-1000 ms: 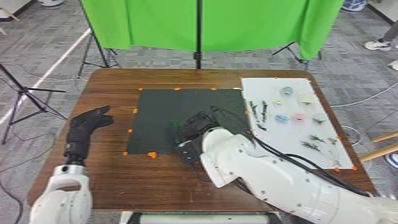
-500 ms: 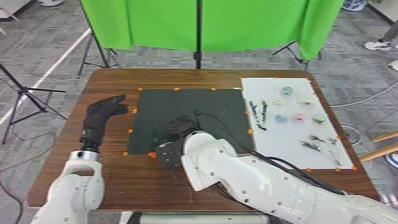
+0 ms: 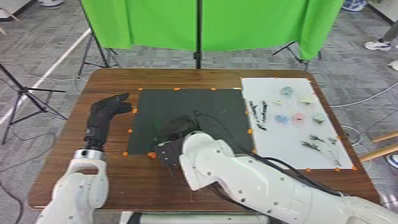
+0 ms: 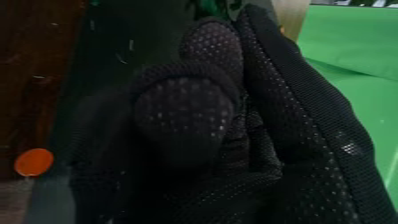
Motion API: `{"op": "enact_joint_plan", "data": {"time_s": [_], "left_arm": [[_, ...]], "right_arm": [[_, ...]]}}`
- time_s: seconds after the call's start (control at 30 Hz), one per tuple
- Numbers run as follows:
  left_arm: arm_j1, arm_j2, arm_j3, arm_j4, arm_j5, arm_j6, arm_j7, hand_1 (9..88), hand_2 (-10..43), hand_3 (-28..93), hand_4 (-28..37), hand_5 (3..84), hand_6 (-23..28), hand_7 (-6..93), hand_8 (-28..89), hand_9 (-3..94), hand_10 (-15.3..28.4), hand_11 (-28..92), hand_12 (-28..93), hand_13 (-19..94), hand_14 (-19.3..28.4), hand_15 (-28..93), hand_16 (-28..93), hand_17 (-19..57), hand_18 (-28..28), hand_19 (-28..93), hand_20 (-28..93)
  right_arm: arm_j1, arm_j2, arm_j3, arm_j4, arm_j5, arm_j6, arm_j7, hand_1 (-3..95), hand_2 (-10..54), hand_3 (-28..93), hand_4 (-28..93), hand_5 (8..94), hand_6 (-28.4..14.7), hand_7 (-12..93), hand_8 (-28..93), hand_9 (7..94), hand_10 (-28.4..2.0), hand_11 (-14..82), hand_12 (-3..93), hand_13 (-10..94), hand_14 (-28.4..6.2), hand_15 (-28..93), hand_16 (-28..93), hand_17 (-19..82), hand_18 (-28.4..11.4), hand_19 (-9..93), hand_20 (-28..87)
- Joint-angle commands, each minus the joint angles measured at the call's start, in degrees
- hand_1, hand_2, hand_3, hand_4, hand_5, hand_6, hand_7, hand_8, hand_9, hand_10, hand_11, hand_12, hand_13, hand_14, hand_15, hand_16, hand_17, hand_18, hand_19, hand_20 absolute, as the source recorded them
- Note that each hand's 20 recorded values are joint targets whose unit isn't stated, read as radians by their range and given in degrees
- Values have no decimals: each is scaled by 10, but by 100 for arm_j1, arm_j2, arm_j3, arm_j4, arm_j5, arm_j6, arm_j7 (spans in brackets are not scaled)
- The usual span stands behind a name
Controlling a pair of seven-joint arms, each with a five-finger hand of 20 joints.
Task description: Arrange flowers
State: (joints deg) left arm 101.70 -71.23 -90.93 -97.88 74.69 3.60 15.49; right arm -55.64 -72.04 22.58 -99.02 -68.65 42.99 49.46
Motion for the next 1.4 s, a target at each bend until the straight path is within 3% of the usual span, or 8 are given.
{"op": "enact_joint_plan", "data": {"time_s": [0.03, 0.2, 0.57, 0.8, 1.07, 1.3, 1.4], "left_arm": [[39, -132, 65, 70, -68, -22, 53, 320, 93, 577, -198, 538, 78, 110, -50, 538, 174, 258, 122, 433, 221, 361, -39, 82, 178, 332, 213], [-15, -122, 105, 94, -97, -4, 79, 319, 94, 576, -199, 531, 77, 110, -49, 536, 174, 257, 123, 432, 221, 360, -39, 82, 178, 333, 213], [25, -137, 69, 54, -93, -60, 33, 317, 95, 578, -200, 530, 78, 108, -50, 535, 173, 258, 123, 433, 222, 362, -40, 82, 178, 333, 212], [34, -165, 40, 50, -67, -99, 14, 317, 95, 577, -199, 530, 78, 107, -49, 535, 174, 257, 123, 432, 224, 363, -40, 81, 179, 332, 212], [-12, -183, 36, 73, -48, -135, 26, 317, 93, 578, -199, 530, 78, 108, -49, 536, 173, 257, 123, 432, 222, 363, -40, 80, 179, 331, 211], [50, -206, -6, 42, -44, -145, -9, 318, 94, 575, -198, 531, 78, 107, -49, 536, 174, 257, 124, 431, 223, 364, -40, 79, 179, 329, 212], [121, -205, -52, 0, -50, -110, -25, 318, 94, 576, -197, 531, 78, 108, -49, 536, 174, 257, 123, 431, 223, 363, -40, 79, 179, 329, 212]], "right_arm": [[-116, -17, -26, -16, 140, 102, -67, 687, -95, 488, -30, 636, -54, 513, 177, 878, -116, 347, 385, 937, -2, 561, 165, 785, -23, 739, 504], [-116, -11, 4, 0, 430, 151, -308, 690, -95, 476, -45, 645, -50, 469, 182, 900, -113, 253, 370, 937, -13, 507, 167, 778, -26, 704, 507], [-157, 10, 48, -26, 563, 45, -308, 650, -95, 507, -59, 651, -49, 360, 193, 902, -115, 90, 325, 937, -22, 442, 179, 766, -29, 651, 544], [-157, -7, 113, 22, 612, -16, -308, 621, -95, 517, -54, 645, -53, 318, 197, 889, -122, 95, 311, 937, -23, 430, 183, 765, -31, 644, 549], [-153, 12, 116, -24, 822, -35, -405, 572, -95, 549, -70, 627, -64, 227, 186, 822, -149, 112, 198, 937, -32, 391, 197, 750, -34, 635, 548], [-192, 75, 59, -60, 288, -144, -357, 521, -94, 581, -80, 611, -65, 222, 170, 802, -152, 141, 163, 937, -37, 378, 209, 739, -39, 640, 541], [-188, 127, -31, -87, -165, -91, -224, 449, -69, 610, -95, 607, -60, 266, 166, 804, -148, 180, 179, 937, -42, 388, 220, 732, -47, 662, 528]]}}
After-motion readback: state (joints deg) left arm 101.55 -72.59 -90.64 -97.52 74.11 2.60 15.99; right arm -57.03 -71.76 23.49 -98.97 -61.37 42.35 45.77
